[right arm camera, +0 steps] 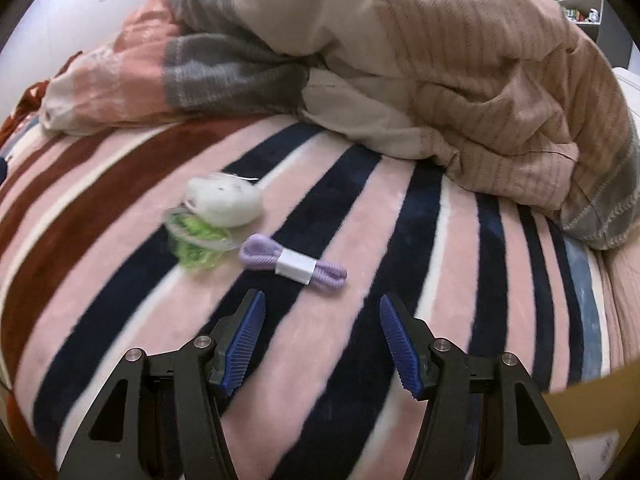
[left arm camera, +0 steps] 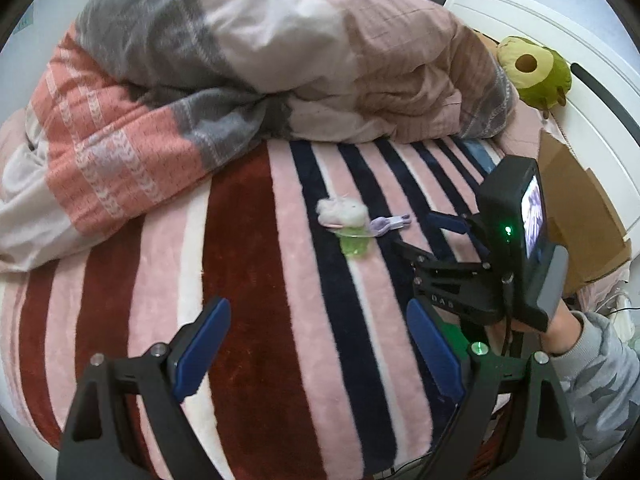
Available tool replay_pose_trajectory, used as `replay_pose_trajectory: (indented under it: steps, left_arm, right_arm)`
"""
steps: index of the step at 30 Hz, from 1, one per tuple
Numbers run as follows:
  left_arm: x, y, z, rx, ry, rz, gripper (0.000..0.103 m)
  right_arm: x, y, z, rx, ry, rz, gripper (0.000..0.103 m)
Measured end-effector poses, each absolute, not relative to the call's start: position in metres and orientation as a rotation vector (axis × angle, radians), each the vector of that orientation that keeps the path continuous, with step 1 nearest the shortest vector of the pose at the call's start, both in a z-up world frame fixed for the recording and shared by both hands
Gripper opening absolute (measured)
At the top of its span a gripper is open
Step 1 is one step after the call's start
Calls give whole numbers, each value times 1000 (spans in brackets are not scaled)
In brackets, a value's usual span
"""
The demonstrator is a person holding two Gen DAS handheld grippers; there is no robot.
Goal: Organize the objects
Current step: 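Move the right tool back and grasp the purple-tagged keys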
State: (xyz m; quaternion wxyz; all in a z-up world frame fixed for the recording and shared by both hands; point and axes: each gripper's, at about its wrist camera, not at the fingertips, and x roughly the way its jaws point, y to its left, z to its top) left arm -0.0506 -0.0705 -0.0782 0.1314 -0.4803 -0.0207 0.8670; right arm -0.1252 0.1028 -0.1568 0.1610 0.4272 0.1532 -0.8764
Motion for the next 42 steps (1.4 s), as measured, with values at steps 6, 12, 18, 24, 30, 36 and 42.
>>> replay_pose_trajectory:
  steps: [6,12,18,24,30,36,42]
  left_arm:
    - [-61,-79,-90,-1414,-106,2506,88]
    - [-59,-80,-90,-1420,-117,2503,88]
    - [-51,-79,-81,-1400,-133,2506,88]
    - [-43,-65,-71,-1374,-116,2489,88]
    - [-30,-57,-67,-1372,-88,2486,88]
    - [-25,-63,-76,-1425,-111,2491,88]
    - [-25,-61,-86,-1457,-128,2472,88]
  right_arm:
    - [-142,95,-160,1186,428,-2476,52]
    - [-135,89,-158,1177,451,-2411,12]
    - [-109,91,-142,1155,438,-2393,9]
    - [-79,98,-129,1212,382,-2310,9]
    - [-58,104,-145,1309,332,-2196,31]
    - [-65,98,-153,1251,362,-2206,35]
    - [-53,92,-146,1178,451,-2191,7]
